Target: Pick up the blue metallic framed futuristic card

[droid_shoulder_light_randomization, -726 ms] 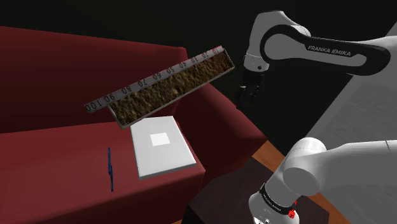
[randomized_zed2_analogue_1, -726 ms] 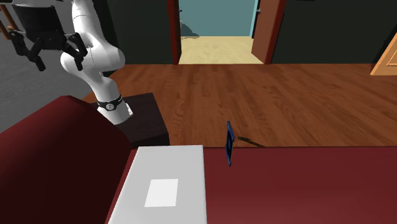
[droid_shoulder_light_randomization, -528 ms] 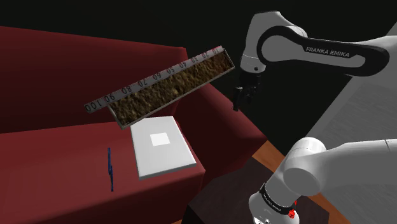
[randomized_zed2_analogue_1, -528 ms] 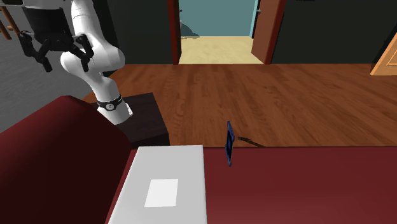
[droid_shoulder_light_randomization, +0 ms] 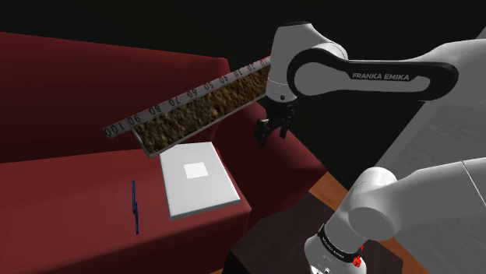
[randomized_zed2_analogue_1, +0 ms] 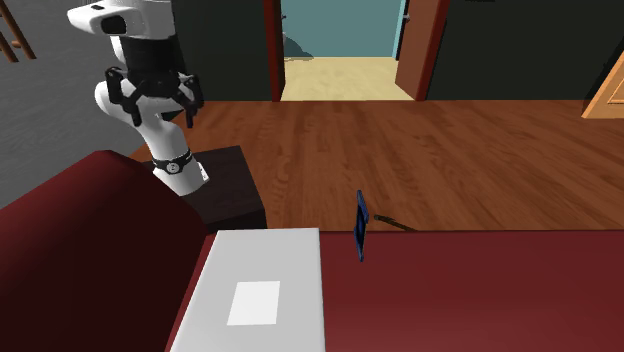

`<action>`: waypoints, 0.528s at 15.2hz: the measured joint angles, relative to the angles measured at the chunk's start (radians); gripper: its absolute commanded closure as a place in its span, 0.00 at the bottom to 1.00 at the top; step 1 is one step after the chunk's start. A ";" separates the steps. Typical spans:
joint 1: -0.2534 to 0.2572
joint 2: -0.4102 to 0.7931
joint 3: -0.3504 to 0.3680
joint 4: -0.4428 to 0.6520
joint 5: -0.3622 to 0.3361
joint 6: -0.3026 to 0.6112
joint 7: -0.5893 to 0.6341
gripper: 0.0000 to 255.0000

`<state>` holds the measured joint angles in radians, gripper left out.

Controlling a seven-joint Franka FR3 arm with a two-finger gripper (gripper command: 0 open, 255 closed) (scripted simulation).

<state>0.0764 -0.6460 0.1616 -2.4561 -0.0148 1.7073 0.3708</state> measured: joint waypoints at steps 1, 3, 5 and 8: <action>0.005 0.025 0.024 0.007 0.008 0.018 0.032 0.00; 0.014 0.076 0.072 0.030 0.020 0.046 0.096 0.00; 0.017 0.135 0.117 0.061 0.024 0.075 0.158 0.00; 0.020 0.229 0.182 0.108 0.018 0.119 0.254 0.00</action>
<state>0.0965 -0.4170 0.3440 -2.3483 0.0032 1.8260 0.6246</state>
